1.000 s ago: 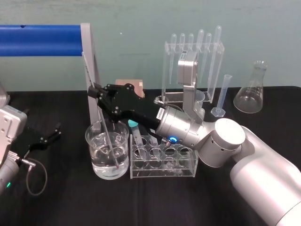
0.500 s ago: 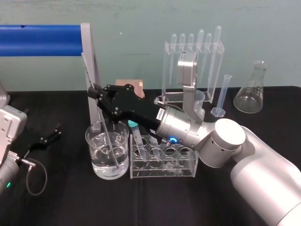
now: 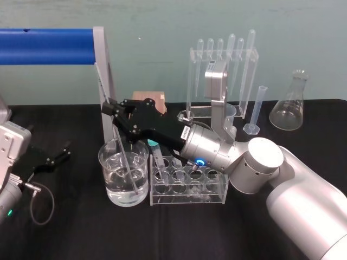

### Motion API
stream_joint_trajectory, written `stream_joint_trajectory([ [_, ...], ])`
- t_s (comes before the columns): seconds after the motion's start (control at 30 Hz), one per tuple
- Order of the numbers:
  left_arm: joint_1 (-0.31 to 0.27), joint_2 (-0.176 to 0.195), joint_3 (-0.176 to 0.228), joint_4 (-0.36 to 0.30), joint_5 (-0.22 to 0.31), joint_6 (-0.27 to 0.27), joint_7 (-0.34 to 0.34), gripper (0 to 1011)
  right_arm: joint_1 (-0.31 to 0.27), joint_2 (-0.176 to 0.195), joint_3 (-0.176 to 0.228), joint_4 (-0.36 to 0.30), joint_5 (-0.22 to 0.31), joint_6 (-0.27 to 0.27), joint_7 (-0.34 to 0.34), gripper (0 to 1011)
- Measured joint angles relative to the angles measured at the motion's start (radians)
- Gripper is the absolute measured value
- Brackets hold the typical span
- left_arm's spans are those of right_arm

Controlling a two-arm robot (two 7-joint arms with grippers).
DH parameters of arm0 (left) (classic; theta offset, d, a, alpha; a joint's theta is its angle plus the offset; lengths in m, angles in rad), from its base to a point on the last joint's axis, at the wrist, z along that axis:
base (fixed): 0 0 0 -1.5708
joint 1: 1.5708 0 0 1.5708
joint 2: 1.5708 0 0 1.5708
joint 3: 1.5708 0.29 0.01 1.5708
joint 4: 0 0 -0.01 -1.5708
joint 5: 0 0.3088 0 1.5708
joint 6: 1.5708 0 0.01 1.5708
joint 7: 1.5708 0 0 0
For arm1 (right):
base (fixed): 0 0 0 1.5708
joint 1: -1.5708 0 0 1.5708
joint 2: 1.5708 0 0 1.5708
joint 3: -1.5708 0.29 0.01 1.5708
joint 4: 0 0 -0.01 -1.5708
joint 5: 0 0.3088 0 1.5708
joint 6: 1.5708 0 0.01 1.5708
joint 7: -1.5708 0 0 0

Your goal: Hold the thermometer with one hand and immerse one end into the beaker, then reinsert it into the test tube rack.

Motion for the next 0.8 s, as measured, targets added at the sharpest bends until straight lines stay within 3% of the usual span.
stream_joint_trajectory([
  [0.8, 0.0, 0.0, 0.0, 0.0, 0.0, 0.0, 0.0, 1008, -0.007, 0.005, -0.003, -0.009, -0.004, 0.004, -0.002, 56],
])
